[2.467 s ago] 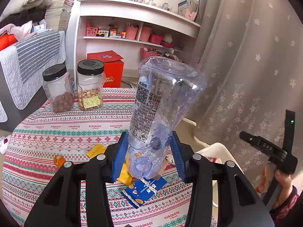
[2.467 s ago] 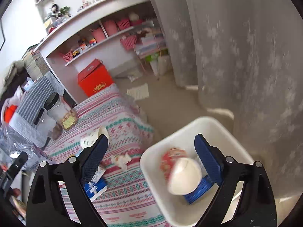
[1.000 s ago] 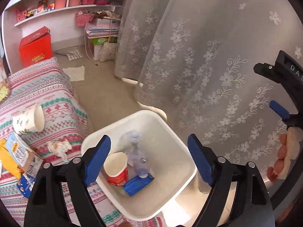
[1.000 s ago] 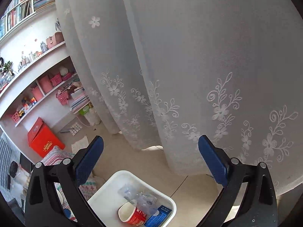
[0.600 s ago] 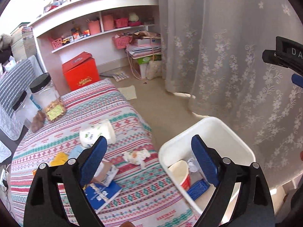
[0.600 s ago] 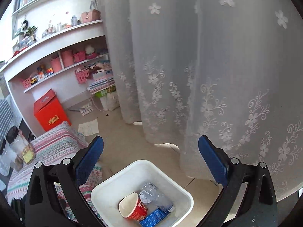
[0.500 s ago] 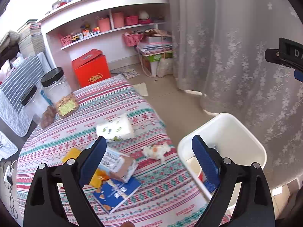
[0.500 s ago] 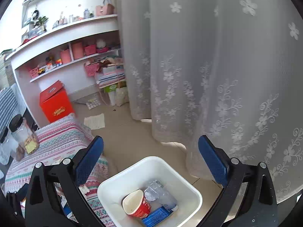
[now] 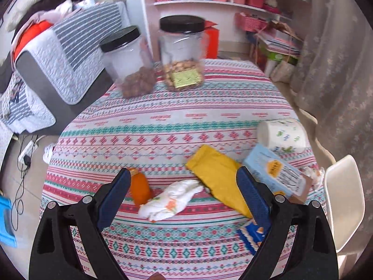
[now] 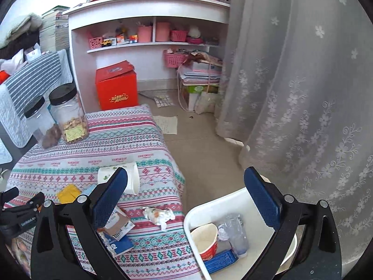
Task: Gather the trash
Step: 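Grasp the orange peel with the left gripper while the right gripper grasps the white tissue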
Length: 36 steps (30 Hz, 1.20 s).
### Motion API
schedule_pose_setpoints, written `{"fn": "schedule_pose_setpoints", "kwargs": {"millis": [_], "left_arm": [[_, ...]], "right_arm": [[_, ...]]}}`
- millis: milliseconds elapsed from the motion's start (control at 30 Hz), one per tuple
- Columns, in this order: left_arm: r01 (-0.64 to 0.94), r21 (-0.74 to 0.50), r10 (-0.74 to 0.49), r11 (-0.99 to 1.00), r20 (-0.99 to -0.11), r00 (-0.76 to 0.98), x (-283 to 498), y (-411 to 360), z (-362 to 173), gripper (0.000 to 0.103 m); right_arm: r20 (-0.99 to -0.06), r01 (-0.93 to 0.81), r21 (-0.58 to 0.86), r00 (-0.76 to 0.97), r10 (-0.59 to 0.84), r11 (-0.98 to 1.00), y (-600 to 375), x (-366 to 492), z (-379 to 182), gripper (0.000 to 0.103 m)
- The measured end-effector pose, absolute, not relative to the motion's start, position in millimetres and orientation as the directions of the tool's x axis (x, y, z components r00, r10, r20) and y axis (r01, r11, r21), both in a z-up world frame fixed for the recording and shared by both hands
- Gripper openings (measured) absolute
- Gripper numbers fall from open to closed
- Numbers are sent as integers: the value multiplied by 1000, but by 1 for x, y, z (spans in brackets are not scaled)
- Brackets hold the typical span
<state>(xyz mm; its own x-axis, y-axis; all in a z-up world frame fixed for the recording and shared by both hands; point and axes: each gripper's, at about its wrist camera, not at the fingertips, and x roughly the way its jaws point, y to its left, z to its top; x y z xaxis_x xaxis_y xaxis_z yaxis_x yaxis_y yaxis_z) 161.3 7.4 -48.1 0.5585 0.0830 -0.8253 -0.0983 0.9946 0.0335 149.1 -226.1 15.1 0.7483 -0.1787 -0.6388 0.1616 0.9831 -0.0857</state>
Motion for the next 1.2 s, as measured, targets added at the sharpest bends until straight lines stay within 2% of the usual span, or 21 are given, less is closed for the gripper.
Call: {"fn": "schedule_pose_setpoints", "kwargs": {"millis": [167,267,400,567,667,733,767,800,833,933,1133,1200], "left_arm": [[-199,-17,78,980,-883,463,173,63,-69,89],[-270,-97,22,958,-913,407,177,89,-85,88],[-335,-201,-85,921,-940,331,184,109,-108,78],[-336,-221,-115,915,-944,308,190,105,-120,72],[-309,-227,-135,924,-947,291,192,96,-124,60],[-286,-219,-142,933,-953,267,195,94,-130,42],[-276,-206,-134,939,-957,258,194,92,-131,37],[-270,-193,-122,943,-958,259,193,92,-131,27],[-267,-194,-121,944,-956,266,192,93,-129,23],[-294,-226,-122,929,-936,331,186,109,-112,18],[-332,-224,-40,916,-877,479,167,149,-59,18],[-333,-212,-14,919,-860,510,164,159,-47,18]], "right_arm": [[-662,104,-77,738,-129,992,-195,161,7,96],[-688,63,-59,721,-86,996,-177,167,-1,96],[-732,27,13,681,-9,1000,-158,174,-12,96],[-789,-4,106,609,86,994,-140,181,-30,96],[-815,-9,163,562,140,987,-129,184,-40,96],[-828,-10,200,534,174,980,-124,186,-46,96],[-833,-9,213,522,186,977,-121,187,-48,96],[-836,-9,226,511,198,974,-118,188,-50,96],[-839,-10,239,501,212,971,-114,188,-52,96],[-847,-19,280,467,256,960,-101,190,-57,96],[-861,-28,389,343,375,921,-61,190,-82,95],[-864,-19,424,290,411,906,-44,191,-94,90]]}}
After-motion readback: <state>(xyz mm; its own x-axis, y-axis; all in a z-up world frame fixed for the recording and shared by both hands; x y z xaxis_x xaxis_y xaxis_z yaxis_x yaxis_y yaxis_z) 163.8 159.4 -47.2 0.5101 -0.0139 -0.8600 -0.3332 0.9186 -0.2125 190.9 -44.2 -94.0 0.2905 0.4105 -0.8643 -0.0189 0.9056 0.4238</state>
